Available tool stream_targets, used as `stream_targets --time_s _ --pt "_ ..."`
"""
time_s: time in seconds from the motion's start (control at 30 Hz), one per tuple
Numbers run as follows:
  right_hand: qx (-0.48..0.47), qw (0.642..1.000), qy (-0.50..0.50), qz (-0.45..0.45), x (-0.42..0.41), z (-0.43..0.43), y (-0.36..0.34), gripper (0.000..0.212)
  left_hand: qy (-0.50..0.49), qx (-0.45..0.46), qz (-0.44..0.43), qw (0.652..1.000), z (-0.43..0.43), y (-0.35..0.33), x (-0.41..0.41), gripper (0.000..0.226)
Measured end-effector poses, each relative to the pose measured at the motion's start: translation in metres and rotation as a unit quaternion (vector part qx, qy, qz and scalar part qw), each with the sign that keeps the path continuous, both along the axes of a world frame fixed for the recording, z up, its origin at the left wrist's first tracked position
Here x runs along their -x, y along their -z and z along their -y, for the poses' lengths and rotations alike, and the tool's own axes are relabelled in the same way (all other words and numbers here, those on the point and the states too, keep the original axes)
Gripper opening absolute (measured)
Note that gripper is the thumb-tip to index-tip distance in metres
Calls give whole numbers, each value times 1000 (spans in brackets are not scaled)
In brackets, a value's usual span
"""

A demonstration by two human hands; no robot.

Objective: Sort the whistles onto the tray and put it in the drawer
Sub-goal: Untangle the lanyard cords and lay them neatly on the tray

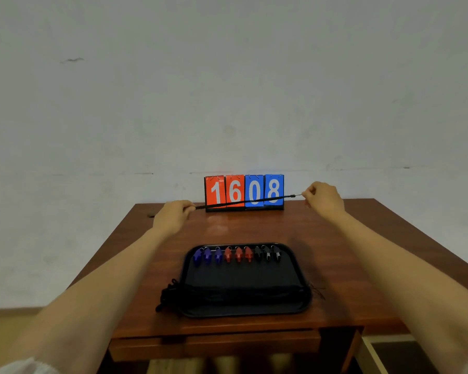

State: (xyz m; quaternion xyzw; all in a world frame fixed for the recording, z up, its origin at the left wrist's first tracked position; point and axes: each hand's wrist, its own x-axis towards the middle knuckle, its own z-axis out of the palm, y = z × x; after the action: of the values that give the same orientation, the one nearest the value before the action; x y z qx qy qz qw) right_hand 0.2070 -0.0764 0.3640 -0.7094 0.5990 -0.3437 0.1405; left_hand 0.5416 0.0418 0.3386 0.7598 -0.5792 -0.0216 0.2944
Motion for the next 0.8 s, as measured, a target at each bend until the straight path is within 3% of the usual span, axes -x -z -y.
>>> stream_targets --time_s 0.3,0.63,0.8 --pt "-103 990 0 -95 19 -10 68 26 0 -123 -65 990 -18 63 -4 20" --pt "-189 972 -16 -138 30 -30 123 32 -26 -158 -134 978 -40 106 -1 13" --pt "-226 963 -41 -139 36 -39 142 23 -14 -168 -149 974 -51 124 -2 13"
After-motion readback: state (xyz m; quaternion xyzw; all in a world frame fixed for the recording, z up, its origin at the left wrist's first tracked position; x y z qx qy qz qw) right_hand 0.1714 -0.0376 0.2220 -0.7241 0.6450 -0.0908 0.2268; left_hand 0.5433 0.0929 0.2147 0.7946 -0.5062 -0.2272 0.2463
